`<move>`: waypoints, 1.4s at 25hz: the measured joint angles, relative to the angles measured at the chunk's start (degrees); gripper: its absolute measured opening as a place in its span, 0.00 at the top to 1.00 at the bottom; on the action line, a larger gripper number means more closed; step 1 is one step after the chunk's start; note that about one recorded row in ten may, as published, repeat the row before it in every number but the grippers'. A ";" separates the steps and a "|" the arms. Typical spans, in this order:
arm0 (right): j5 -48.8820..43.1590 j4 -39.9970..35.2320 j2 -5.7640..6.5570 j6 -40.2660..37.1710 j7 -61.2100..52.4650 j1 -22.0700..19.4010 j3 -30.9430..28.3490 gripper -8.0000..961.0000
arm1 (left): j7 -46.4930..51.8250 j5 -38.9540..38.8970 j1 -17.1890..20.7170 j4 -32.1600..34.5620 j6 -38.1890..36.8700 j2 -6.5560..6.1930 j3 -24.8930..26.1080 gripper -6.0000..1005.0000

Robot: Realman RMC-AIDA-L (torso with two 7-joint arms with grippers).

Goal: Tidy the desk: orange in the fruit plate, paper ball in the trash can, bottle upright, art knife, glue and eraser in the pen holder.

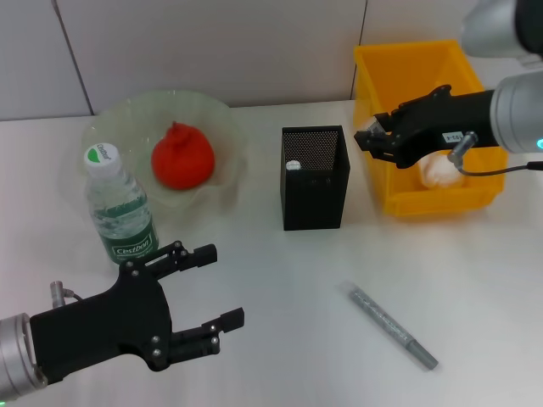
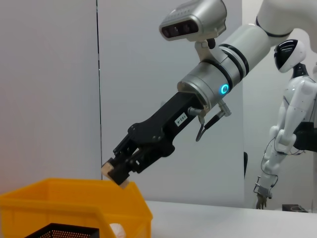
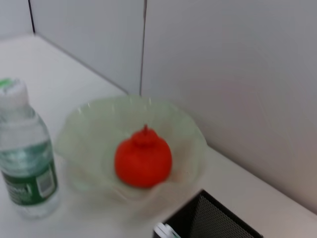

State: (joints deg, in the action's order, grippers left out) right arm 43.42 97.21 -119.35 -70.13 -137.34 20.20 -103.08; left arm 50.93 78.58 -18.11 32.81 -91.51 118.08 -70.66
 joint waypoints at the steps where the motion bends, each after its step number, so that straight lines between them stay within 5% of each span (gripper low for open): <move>1: 3.30 -1.04 0.00 0.01 2.37 -0.38 -1.85 0.71 | 0.06 0.00 -0.05 -0.01 0.00 0.04 0.00 0.20; 16: 29.12 -20.49 0.30 -0.85 26.12 0.32 -15.70 0.71 | 0.14 -0.14 -0.35 -0.03 0.01 0.11 0.00 0.20; 35: 33.44 -36.36 1.69 -3.57 40.24 7.10 -22.62 0.71 | 0.09 -0.36 -0.43 -0.02 -0.52 0.22 0.00 0.20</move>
State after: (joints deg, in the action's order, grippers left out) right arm 76.85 60.85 -117.65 -73.70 -97.10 27.30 -125.71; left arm 51.02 78.21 -18.53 32.78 -92.02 118.30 -70.66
